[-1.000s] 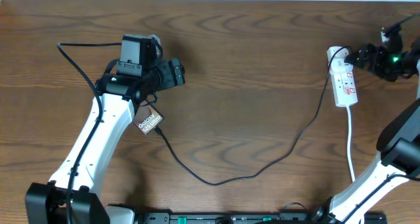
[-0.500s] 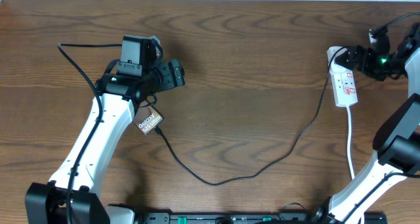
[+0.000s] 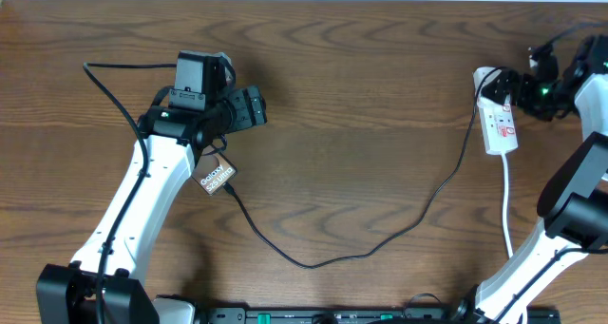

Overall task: Plug charger to phone and switch on socket
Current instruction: 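Press down the switch beside the plugged charger with the right gripper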

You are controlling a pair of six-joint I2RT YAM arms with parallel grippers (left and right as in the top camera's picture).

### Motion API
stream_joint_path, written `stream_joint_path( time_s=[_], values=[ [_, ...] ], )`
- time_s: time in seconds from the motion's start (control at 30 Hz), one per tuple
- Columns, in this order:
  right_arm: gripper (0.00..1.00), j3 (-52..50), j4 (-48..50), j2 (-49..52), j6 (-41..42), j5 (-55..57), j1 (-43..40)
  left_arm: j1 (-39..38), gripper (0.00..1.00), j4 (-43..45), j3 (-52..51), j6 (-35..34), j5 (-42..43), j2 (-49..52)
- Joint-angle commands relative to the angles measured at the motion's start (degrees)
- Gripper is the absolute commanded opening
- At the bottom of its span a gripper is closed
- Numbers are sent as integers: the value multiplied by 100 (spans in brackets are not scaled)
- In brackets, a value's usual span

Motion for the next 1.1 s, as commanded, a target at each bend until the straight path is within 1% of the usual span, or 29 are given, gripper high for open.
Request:
stream_joint_path(
  time_s=[0.0,0.23,0.4,0.73,1.07],
  values=[
    [99,-116,76,-109,118,-356,35,-22,90,-4,116,-9,-66,9],
    [99,-120,87,-109,116,-448,42,-22,90,-7,116,-9,-63,7],
    [99,-131,131,-109,94,-280,50,-22,90,-9,116,-9,-63,9],
    [99,-214,243,-107,96,-282,107,-22,90,-7,116,-9,-101,7],
    [99,-420,428,-28,122,-280,315,-22,90,-11,116,-9,-101,9]
  ],
)
